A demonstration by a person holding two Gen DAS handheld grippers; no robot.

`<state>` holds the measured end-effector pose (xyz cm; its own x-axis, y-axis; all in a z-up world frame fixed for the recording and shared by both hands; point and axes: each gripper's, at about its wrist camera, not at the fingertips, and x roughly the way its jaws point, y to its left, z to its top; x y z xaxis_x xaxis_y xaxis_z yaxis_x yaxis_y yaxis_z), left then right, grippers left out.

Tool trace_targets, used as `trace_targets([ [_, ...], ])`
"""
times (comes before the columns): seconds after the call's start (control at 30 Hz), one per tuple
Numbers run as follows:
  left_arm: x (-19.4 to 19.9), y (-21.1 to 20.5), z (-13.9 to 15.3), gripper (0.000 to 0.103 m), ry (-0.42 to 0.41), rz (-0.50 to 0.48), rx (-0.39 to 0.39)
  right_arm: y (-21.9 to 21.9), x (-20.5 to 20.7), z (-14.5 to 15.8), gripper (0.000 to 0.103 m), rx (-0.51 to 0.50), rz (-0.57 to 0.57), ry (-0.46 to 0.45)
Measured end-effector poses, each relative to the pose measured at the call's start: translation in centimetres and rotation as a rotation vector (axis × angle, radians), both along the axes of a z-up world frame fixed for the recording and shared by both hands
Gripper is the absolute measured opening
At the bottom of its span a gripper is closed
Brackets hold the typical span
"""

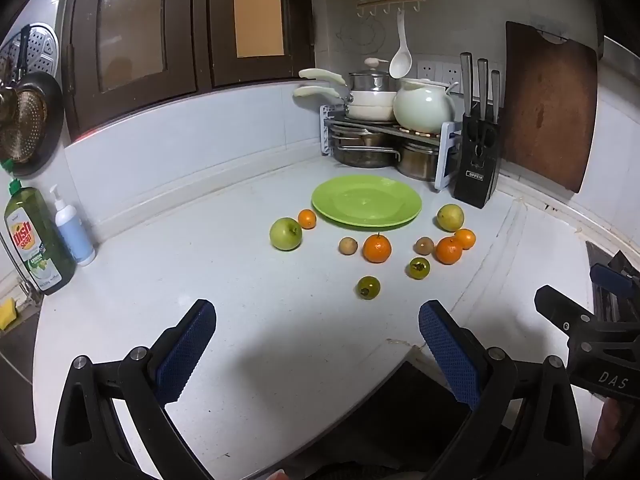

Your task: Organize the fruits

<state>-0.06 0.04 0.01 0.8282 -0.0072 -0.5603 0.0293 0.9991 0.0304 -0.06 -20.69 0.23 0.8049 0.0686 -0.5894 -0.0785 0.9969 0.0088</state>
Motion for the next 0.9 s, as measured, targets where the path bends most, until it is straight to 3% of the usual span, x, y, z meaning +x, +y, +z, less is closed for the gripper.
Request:
trace_targets([
  [0.9, -0.5, -1.4, 1.4, 0.103, -0.010, -0.007, -0.001, -0.8, -0.6, 0.6, 0.103, 0.014, 0.011, -0.021],
])
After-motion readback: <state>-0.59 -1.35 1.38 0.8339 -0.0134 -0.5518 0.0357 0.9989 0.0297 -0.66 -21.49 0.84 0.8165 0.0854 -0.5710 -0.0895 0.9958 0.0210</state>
